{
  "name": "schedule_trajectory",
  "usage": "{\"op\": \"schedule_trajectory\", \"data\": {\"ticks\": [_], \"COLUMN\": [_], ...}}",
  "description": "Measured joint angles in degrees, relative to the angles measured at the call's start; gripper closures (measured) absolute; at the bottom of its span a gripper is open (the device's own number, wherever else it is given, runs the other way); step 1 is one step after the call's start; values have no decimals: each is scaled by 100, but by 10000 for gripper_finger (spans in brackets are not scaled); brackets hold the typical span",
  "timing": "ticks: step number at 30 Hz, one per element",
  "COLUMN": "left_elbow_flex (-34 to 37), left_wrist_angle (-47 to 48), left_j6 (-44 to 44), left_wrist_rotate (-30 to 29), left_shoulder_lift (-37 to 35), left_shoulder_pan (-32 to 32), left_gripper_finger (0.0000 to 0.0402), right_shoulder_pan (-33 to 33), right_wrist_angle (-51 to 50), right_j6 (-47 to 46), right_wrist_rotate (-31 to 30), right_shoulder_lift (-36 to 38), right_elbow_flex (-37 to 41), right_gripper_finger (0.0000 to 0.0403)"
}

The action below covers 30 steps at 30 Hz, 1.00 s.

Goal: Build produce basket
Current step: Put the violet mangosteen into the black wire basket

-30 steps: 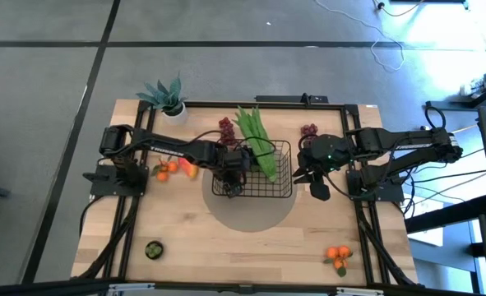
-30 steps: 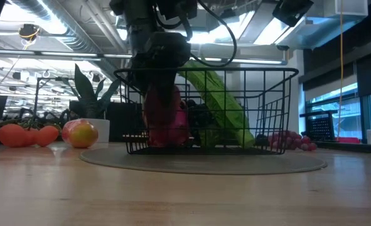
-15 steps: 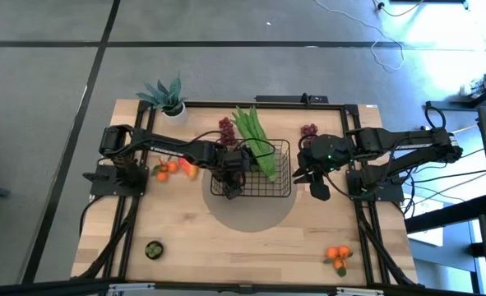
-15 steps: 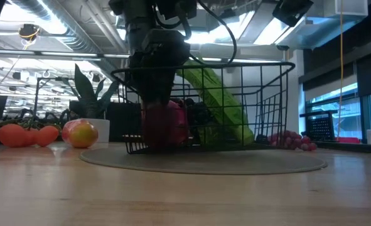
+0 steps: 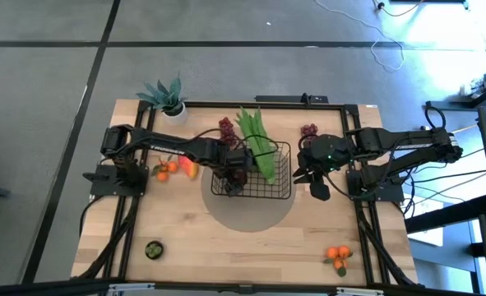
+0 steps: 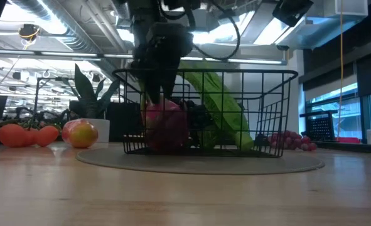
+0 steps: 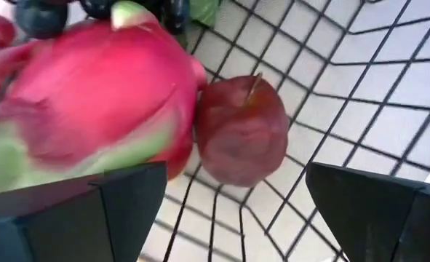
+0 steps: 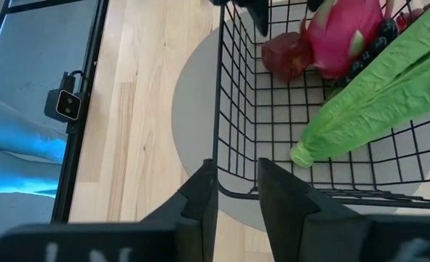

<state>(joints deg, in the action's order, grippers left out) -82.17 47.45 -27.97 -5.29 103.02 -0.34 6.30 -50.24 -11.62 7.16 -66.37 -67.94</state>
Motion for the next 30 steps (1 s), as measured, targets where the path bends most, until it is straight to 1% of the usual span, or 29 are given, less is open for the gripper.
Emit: {"op": "schedule_trajectory", "data": {"ticks": [7,10,14,17,20,26,30], "left_elbow_flex": [-539,-932,-1437,-1689,-1788,-1801,-1792], "left_wrist_angle": [503,1102,2220,2828,3163,3220,3357], "left_j6": [9,12,-88,-528,-977,-1945,-2852], "left_wrist_rotate": [-157,-306,-404,-402,-367,27,56], "left_shoulder_lift": [-15,-22,-23,-33,-90,-228,-274], "left_shoulder_pan": [-24,-123,-335,-530,-740,-1268,-1759], "left_gripper_finger": [83,83,83,83,83,83,83], "right_shoulder_pan": [0,-1,0,-1,-1,-1,0], "right_wrist_angle": [2,4,4,4,5,15,19], "right_j6": [-8,0,0,-7,-4,-9,-6], "right_wrist_rotate": [0,0,0,0,0,0,0], "right_shoulder_lift": [0,0,0,0,0,0,0], "right_elbow_flex": [0,0,0,0,0,0,0], "right_gripper_finger": [318,318,318,318,318,318,318]}}
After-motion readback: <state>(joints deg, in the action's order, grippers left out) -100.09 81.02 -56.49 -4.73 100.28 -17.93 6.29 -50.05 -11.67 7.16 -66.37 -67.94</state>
